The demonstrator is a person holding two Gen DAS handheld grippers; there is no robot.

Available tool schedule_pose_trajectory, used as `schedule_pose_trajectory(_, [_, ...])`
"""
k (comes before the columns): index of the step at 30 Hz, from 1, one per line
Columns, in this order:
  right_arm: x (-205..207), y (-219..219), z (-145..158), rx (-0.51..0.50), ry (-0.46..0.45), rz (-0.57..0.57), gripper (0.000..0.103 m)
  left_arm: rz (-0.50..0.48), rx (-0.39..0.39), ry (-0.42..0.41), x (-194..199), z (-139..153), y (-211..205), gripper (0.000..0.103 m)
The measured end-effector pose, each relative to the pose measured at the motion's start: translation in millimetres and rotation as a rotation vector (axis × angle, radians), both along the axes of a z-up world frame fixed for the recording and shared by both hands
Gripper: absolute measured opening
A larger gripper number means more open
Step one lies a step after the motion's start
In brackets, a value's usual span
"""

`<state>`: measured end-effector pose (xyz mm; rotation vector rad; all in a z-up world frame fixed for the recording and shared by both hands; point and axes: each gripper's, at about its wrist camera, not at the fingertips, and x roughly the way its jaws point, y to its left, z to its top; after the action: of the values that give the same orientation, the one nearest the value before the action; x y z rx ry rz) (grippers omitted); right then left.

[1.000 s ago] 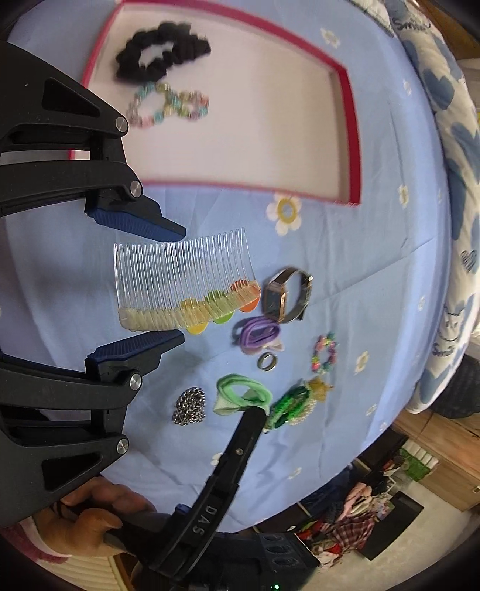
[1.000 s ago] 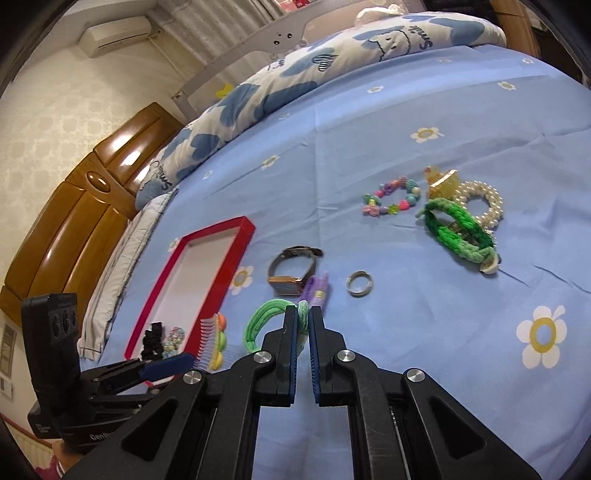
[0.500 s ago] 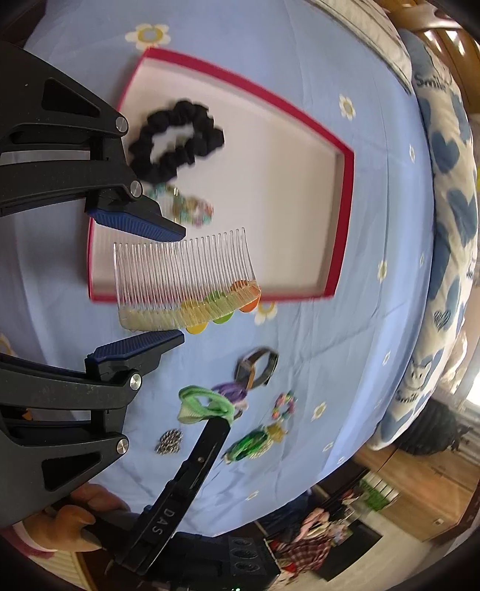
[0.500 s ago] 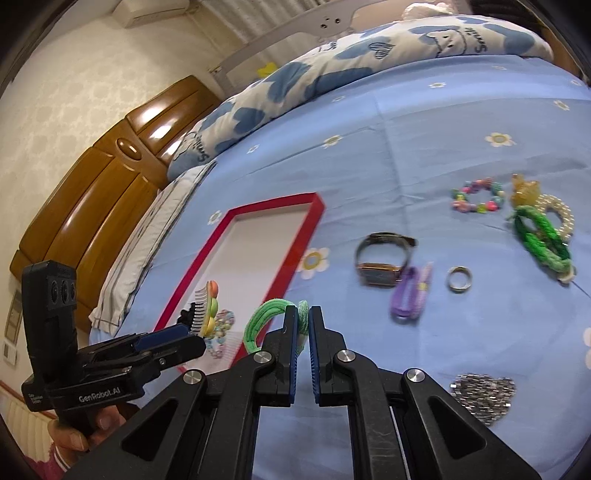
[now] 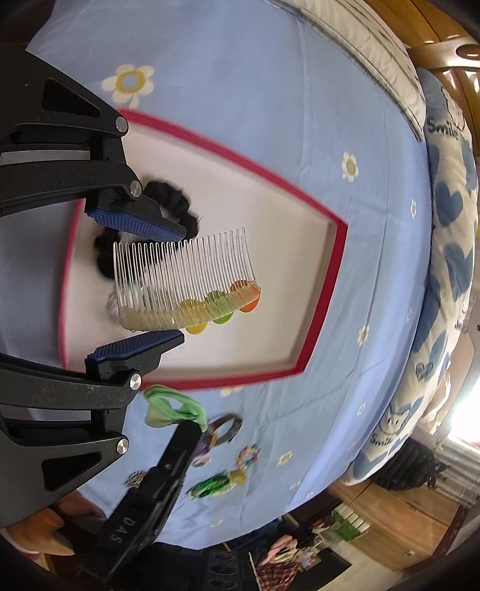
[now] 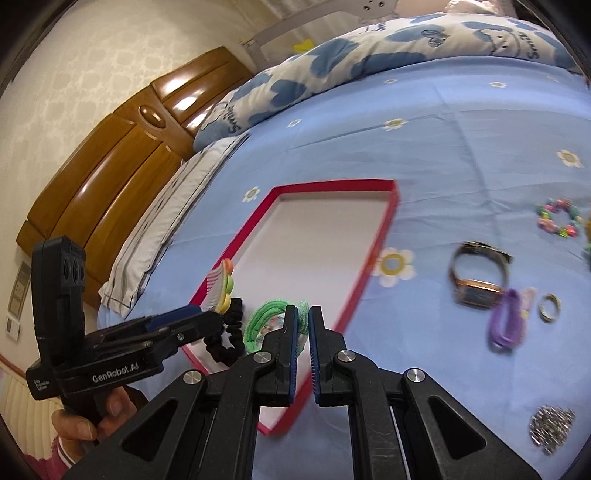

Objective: Organize jewelry
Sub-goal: 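Carry the comb and green hair ties into the red tray and open both tools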

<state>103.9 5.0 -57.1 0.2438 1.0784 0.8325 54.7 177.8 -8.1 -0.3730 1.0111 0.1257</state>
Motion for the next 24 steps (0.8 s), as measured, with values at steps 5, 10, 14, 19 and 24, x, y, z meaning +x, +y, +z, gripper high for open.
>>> schedule_pose_trajectory(5, [8, 28, -9, -0.024, 0.008, 0.04, 0.006, 0.016, 0.016, 0.023, 14, -10, 17, 0.048])
schedule_pose_trajectory(10, [19, 49, -23, -0.072, 0.02, 0.07, 0.006, 0.025, 0.025, 0.059, 27, -26, 29, 0.048])
schedule_pose_trajectory(14, [29, 61, -34, -0.112, 0.031, 0.087, 0.006, 0.029, 0.028, 0.081, 35, -37, 35, 0.048])
schedule_pose_trajectory(19, [32, 71, -46, -0.152, 0.039, 0.115, 0.006, 0.036, 0.028, 0.113, 40, -48, 39, 0.048])
schedule_pose_trajectory(24, [31, 76, -50, -0.177, 0.036, 0.128, 0.01, 0.037, 0.016, 0.134, 40, -54, 39, 0.049])
